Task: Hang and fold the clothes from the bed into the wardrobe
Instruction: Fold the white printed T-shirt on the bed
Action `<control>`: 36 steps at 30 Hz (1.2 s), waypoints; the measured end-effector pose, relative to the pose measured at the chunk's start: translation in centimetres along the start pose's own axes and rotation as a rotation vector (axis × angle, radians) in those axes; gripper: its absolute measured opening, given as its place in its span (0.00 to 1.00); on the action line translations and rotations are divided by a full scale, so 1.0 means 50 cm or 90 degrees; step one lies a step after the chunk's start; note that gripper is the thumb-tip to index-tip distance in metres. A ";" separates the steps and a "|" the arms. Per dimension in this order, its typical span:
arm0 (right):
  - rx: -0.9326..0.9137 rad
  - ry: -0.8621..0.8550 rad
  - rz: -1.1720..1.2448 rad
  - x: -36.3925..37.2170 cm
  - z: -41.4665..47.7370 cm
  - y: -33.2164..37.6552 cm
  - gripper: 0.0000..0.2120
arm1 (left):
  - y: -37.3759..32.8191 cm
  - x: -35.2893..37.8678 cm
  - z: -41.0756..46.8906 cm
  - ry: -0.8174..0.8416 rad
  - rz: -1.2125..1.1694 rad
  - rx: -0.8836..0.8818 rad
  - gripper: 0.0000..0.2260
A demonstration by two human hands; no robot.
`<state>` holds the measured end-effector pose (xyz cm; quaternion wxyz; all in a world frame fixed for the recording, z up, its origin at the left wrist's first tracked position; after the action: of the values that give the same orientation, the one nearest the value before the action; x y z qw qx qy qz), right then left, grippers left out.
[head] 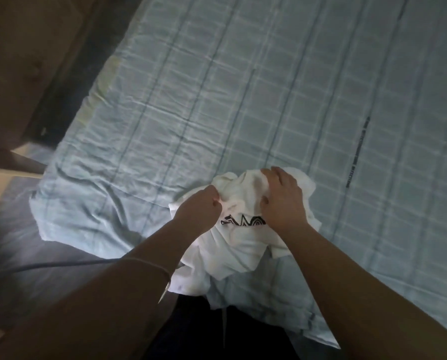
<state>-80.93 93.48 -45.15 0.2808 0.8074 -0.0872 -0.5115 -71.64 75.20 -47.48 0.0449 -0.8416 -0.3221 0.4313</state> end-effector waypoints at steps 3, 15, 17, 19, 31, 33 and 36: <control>0.130 0.124 -0.062 0.039 0.010 -0.041 0.31 | -0.001 -0.013 -0.012 -0.002 -0.025 -0.020 0.08; 0.187 -0.065 0.229 -0.175 -0.142 0.107 0.06 | -0.171 -0.067 -0.195 0.333 -0.487 0.022 0.12; 0.142 -0.052 0.294 -0.199 -0.179 0.155 0.06 | -0.205 -0.091 -0.213 0.339 -0.584 0.021 0.19; 0.075 -0.008 0.328 -0.208 -0.216 0.204 0.06 | -0.221 -0.118 -0.229 0.296 -0.616 0.005 0.19; -0.007 0.001 0.390 -0.331 -0.265 0.204 0.18 | -0.241 -0.280 -0.356 -0.006 -0.337 0.129 0.17; -0.041 -0.016 0.411 -0.370 -0.263 0.202 0.19 | -0.273 -0.308 -0.402 -0.008 -0.361 0.149 0.19; -0.119 -0.014 0.434 -0.430 -0.269 0.216 0.20 | -0.329 -0.348 -0.474 -0.034 -0.374 0.182 0.16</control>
<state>-77.47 98.65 -18.30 0.5073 0.6972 -0.3070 -0.4028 -69.32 82.86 -14.76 0.2765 -0.6865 -0.4883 0.4624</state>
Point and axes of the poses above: each hand's wrist, its own z-axis towards the middle knuckle, its own x-axis out of the palm, y = z × x, the point moved 9 cm from there along z, towards the middle knuckle, and after that the axes turned 15 degrees about z, right-handed, at the moved point
